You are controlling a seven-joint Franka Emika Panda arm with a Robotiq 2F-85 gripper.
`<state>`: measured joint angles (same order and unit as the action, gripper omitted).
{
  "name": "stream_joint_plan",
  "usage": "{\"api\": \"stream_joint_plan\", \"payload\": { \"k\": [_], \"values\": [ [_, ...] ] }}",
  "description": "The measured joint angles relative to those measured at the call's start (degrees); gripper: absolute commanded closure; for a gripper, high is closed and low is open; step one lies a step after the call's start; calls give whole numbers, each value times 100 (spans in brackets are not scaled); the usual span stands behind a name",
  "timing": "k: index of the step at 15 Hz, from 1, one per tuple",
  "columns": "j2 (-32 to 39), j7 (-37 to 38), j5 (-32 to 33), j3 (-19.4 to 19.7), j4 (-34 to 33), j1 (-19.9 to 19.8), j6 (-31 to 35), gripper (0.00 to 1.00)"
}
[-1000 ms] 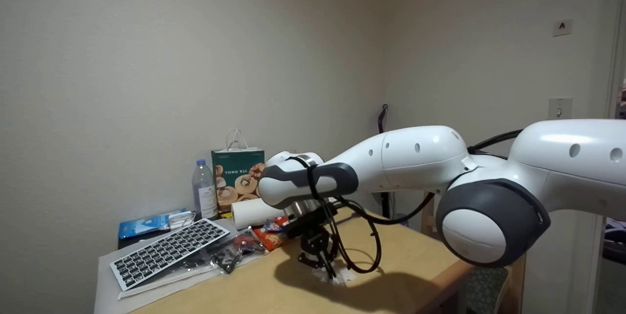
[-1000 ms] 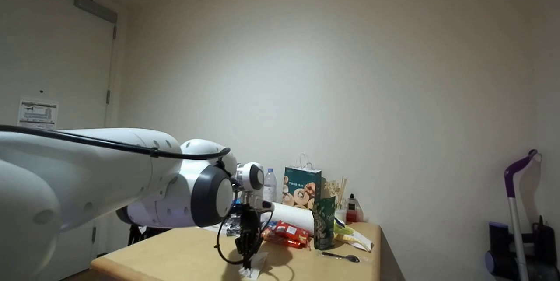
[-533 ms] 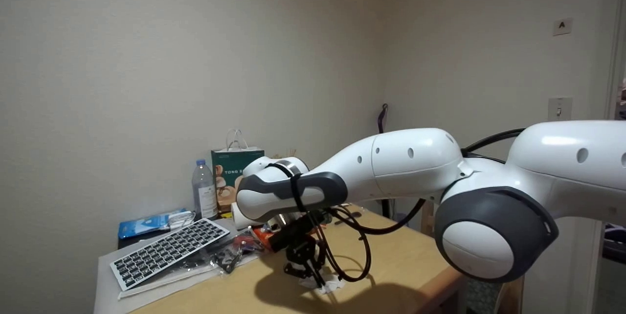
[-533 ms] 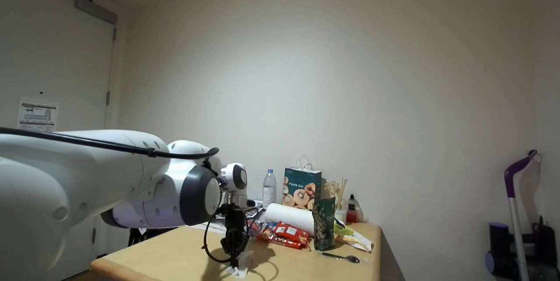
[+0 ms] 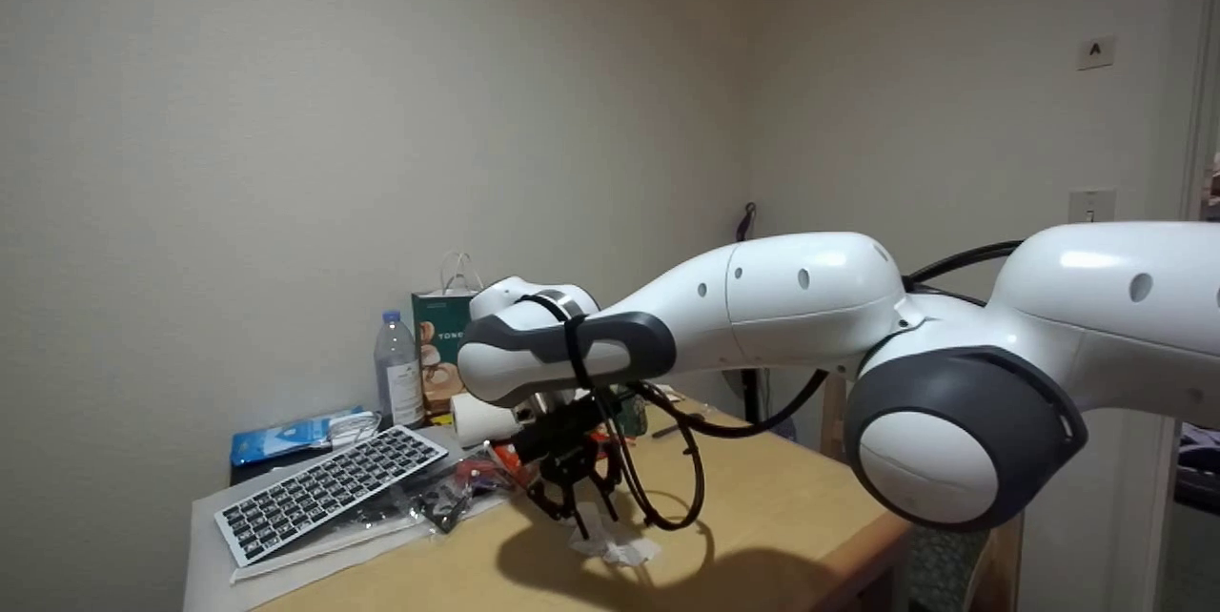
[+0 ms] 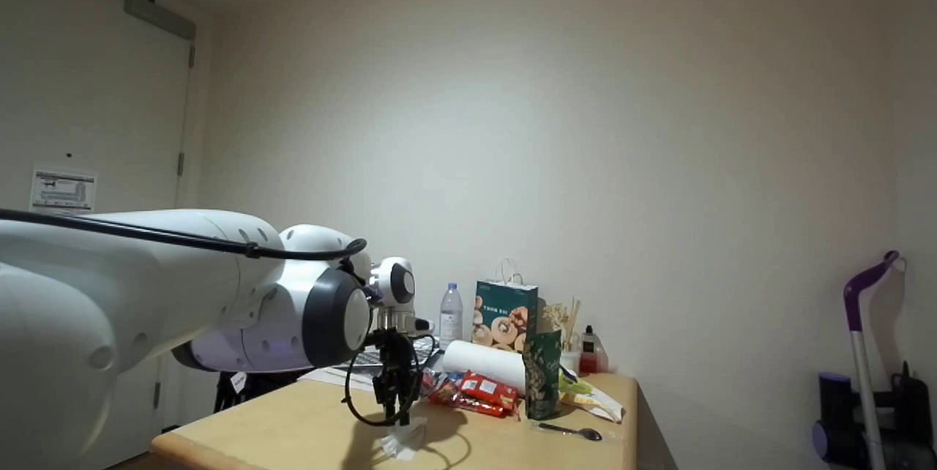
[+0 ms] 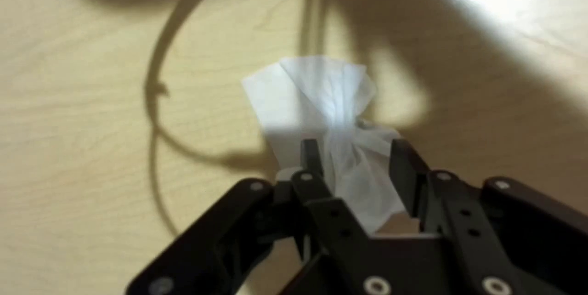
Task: Wipe the table with the white cloth
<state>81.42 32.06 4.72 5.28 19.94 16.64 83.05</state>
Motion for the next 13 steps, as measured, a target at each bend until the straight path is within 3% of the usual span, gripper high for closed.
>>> {"api": "stream_joint_plan", "payload": {
  "k": [4, 6, 7, 8, 13],
  "values": [
    [-395, 1, -29, -83, -23, -7, 413, 1],
    [-594, 5, -50, -137, -26, -25, 495, 0],
    [-682, 5, -57, -160, -26, -37, 519, 6],
    [-750, 14, -73, -176, -27, -55, 562, 0],
    [-829, 17, -97, -219, -25, -98, 604, 0]
  ]
}}
